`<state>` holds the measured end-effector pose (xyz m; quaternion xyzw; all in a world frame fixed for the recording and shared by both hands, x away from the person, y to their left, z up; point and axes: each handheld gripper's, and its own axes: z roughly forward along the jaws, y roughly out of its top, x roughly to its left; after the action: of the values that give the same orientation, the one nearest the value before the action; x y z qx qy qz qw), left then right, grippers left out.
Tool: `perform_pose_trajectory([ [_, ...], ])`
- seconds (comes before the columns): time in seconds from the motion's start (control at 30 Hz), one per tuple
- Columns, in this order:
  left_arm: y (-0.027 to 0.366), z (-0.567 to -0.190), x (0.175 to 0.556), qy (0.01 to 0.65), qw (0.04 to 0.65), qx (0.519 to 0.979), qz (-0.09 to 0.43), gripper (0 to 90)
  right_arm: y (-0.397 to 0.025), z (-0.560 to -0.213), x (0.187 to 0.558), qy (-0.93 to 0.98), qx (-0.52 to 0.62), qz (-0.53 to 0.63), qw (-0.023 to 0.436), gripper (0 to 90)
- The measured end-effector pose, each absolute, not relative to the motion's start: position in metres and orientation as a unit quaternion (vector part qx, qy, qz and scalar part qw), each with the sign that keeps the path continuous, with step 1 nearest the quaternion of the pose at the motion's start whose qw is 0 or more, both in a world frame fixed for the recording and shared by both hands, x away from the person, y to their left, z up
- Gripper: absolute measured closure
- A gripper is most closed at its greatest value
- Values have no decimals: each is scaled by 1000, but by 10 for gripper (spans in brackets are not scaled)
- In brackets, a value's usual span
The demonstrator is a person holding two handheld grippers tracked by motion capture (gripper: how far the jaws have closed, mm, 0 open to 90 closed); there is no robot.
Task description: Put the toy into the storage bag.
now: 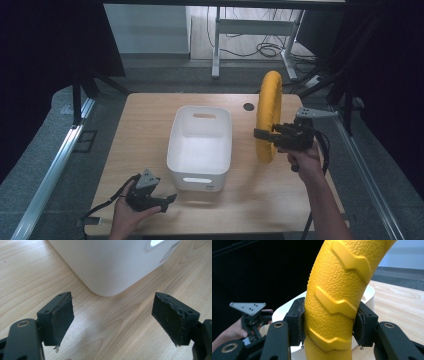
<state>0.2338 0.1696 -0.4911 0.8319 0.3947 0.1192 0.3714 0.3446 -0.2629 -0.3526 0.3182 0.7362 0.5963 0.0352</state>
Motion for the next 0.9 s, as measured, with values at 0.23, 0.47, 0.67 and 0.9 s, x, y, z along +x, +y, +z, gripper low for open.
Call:
perform_pose_trajectory([
  [0.23,170,-491,234,395,372,832,119,178,-255,-355,344,725,331,601,56,506],
  [0.47,169,-492,234,394,371,833,117,178,-250,-358,343,706,343,615,71,504],
  [0.67,170,-491,234,393,371,833,119,178,-241,-359,338,683,358,628,103,504],
  [0.9,170,-491,234,394,372,832,118,178,-228,-356,331,670,360,635,134,503],
])
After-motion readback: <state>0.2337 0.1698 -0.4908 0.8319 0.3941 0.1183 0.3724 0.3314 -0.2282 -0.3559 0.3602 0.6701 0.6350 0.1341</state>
